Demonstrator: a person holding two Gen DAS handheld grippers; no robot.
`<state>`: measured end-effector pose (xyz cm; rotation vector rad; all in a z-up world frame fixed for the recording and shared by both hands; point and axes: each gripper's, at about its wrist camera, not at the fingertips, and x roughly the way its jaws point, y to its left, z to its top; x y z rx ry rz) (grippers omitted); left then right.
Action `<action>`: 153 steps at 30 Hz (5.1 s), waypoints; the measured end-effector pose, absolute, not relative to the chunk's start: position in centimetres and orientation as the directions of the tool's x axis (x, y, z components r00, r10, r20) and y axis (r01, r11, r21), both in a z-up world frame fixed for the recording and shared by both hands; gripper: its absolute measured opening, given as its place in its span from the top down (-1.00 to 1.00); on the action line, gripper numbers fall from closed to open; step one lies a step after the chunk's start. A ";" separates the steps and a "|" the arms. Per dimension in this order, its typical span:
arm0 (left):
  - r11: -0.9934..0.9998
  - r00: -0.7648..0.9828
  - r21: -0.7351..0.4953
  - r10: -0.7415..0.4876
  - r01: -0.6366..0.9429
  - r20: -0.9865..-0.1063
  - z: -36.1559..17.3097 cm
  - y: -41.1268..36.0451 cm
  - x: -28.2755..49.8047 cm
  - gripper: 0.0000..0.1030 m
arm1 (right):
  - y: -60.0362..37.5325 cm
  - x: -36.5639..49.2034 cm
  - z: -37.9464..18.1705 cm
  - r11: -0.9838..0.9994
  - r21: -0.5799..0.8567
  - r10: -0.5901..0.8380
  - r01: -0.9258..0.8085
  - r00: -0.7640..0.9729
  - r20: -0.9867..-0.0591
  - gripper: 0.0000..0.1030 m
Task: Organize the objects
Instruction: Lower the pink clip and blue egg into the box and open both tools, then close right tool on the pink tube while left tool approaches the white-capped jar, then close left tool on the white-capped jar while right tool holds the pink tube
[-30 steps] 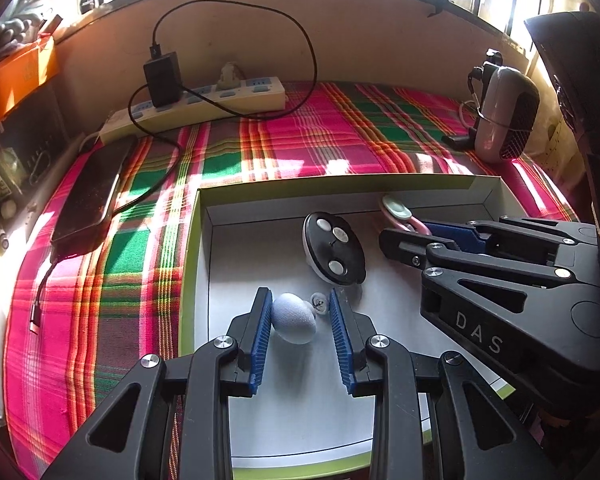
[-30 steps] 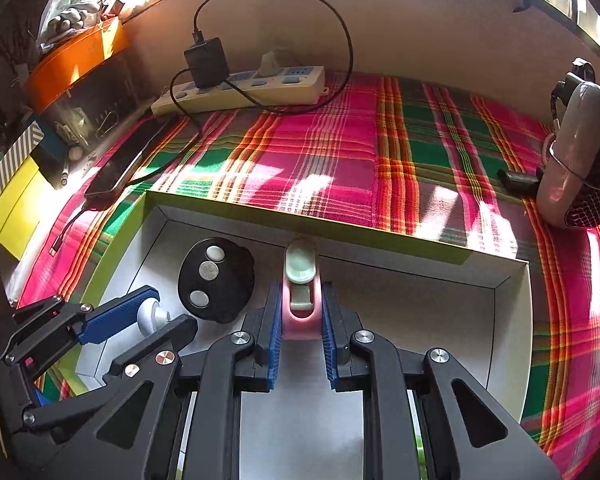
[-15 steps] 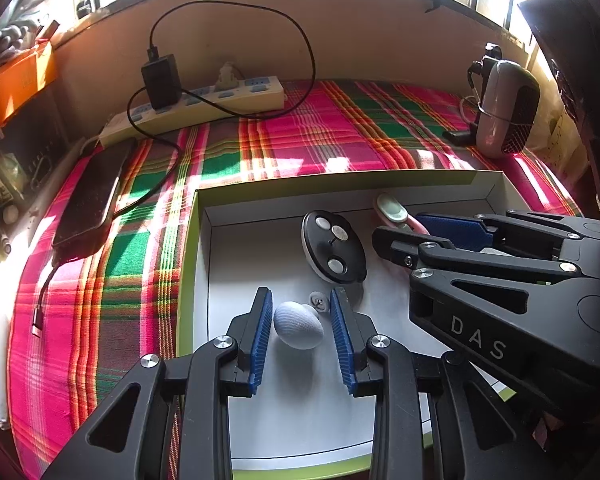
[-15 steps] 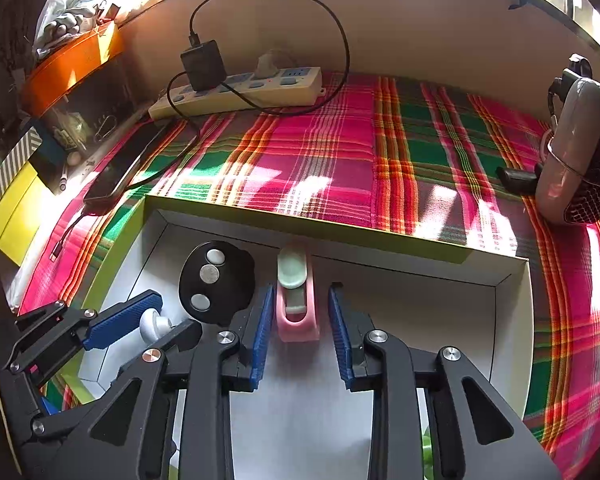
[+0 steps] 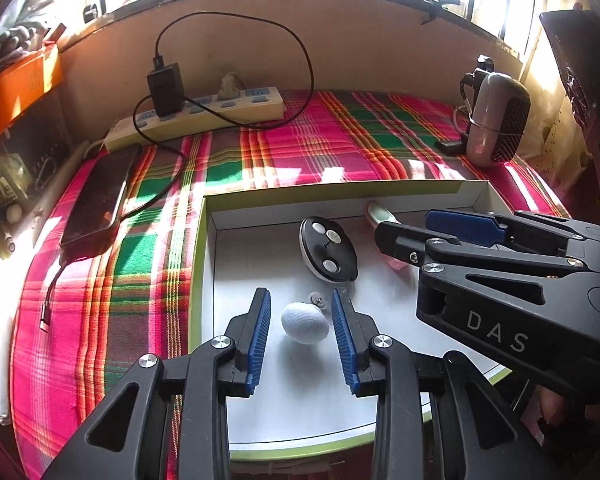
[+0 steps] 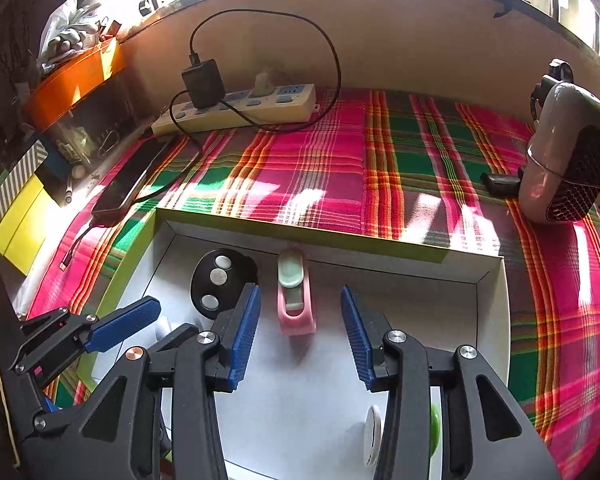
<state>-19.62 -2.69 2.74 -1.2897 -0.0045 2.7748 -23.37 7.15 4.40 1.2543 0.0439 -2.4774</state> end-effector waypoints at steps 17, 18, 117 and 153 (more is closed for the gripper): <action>-0.995 -0.704 -0.077 0.099 -0.062 -0.704 5.8 -4.4 -12.8 0.41 | 9.1 -16.8 7.8 -0.939 0.114 -0.302 0.324 -0.616 -0.728 0.15; -0.995 -0.704 -0.082 0.104 -0.064 -0.702 5.8 -4.4 -12.3 0.41 | 9.3 -16.2 7.9 -0.939 0.109 -0.299 0.325 -0.620 -0.725 0.15; -0.980 -0.587 -0.140 0.198 -0.143 -0.785 1.0 0.1 -10.1 0.33 | 10.8 -6.3 2.2 -0.873 0.085 -0.363 0.481 -0.522 -0.772 0.63; -0.985 -0.598 -0.117 0.169 -0.124 -0.783 1.0 -0.5 -10.0 0.67 | 10.9 -6.4 2.2 -0.872 0.087 -0.365 0.481 -0.521 -0.772 0.63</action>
